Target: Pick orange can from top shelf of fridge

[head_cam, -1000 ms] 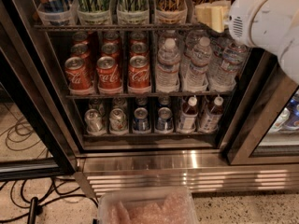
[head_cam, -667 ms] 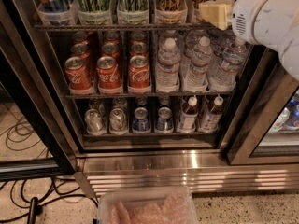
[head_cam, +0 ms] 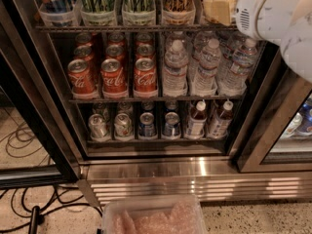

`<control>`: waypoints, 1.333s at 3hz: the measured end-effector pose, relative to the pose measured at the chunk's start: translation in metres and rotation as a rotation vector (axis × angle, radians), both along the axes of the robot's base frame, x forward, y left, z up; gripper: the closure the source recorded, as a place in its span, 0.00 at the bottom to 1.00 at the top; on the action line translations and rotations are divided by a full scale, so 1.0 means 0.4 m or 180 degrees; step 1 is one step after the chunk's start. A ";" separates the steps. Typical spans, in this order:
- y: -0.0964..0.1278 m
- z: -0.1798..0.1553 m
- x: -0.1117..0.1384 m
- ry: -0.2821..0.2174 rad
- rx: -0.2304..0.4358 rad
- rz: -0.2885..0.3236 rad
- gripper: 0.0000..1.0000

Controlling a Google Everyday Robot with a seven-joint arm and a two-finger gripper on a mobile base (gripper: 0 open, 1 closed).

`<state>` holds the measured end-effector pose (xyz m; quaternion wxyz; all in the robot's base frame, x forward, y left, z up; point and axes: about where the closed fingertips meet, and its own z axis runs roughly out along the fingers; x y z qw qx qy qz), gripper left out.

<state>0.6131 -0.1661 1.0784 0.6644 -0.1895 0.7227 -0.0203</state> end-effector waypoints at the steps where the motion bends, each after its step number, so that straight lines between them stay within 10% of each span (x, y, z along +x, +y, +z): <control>1: 0.021 -0.001 0.018 0.0010 -0.0013 0.0024 0.40; 4: -0.001 0.013 0.101 0.0005 -0.0112 -0.0161 0.40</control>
Offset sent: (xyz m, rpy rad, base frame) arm 0.0336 0.0402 -0.0209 -0.0198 0.0187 -0.0157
